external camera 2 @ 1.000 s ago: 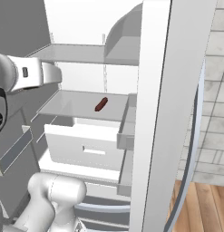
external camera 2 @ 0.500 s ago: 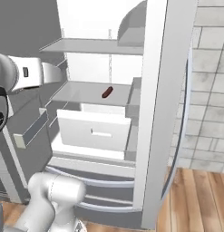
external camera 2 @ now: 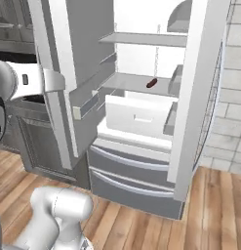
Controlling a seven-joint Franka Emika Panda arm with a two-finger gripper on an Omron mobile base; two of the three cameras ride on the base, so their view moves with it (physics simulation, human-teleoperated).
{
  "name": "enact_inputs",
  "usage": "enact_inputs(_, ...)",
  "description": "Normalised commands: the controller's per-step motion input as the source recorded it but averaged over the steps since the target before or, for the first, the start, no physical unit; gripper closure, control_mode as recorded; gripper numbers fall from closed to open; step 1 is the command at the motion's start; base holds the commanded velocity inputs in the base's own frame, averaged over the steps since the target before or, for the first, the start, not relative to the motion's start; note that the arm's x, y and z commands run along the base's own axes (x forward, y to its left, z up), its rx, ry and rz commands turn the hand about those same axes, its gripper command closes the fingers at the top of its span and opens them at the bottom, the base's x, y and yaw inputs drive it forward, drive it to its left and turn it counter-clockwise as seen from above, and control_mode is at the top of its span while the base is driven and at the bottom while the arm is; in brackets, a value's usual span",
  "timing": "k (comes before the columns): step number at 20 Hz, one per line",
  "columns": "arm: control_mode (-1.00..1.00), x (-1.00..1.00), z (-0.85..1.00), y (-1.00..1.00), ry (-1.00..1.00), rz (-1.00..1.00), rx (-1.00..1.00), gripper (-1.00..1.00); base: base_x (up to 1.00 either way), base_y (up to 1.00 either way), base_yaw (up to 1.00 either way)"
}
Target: Retrieve the sausage and cheese from the fridge and place them on the cutting board on the counter.
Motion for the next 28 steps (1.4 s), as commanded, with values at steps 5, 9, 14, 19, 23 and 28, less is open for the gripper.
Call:
enact_inputs(5,1.00,0.00,0.00,0.00,0.00,0.00,0.00,1.00,-0.44,0.00,0.85)
enact_inputs(9,1.00,0.00,0.00,0.00,0.00,0.00,0.00,1.00,0.00,0.10,1.00)
enact_inputs(14,1.00,0.00,0.00,0.00,0.00,0.00,0.00,1.00,0.00,0.06,1.00)
enact_inputs(19,1.00,0.00,0.00,0.00,0.00,0.00,0.00,1.00,0.28,0.09,0.91)
enact_inputs(23,1.00,0.00,0.00,0.00,0.00,0.00,0.00,1.00,0.95,0.05,0.59)
enact_inputs(28,1.00,0.00,0.00,0.00,0.00,0.00,0.00,1.00,1.00,0.00,0.21)
